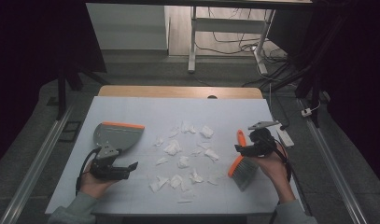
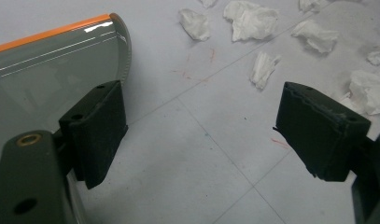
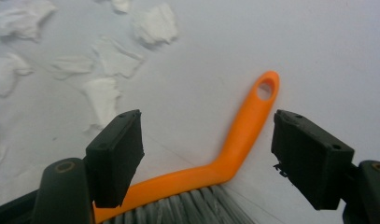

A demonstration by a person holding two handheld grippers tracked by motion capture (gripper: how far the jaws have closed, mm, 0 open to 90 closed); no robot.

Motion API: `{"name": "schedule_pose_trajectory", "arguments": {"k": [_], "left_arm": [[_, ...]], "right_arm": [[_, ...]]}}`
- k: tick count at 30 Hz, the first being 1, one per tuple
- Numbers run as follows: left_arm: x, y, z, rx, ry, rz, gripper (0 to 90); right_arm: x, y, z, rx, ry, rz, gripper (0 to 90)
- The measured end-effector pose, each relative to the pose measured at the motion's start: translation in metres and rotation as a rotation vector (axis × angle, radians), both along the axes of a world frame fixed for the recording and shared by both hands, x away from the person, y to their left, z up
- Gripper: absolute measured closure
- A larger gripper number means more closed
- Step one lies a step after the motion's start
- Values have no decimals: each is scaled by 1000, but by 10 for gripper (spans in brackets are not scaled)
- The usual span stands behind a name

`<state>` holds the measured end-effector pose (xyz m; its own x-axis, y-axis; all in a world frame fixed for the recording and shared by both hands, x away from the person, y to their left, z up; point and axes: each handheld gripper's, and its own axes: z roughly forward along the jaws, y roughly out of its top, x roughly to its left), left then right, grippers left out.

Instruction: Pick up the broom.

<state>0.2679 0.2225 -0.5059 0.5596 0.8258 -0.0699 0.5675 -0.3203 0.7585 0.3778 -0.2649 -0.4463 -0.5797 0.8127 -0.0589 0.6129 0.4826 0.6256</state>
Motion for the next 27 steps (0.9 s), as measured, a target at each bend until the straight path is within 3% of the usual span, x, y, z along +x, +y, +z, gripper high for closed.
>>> {"name": "schedule_pose_trajectory", "arguments": {"k": [7, 11, 15, 19, 27], "left_arm": [[0, 0, -1, 3, 2, -3, 168], [-1, 0, -1, 10, -1, -6, 168], [-1, 0, -1, 13, -1, -8, 168], [-1, -1, -2, 17, 0, -12, 168], [-1, -2, -2, 27, -2, -14, 168]], "right_arm": [[27, 10, -6, -71, 144, -88, 289], [39, 13, -15, -136, 225, -137, 295], [49, 13, -28, -164, 299, -179, 296], [53, 9, -34, -163, 340, -215, 313], [54, 11, -38, -168, 373, -242, 406]]}}
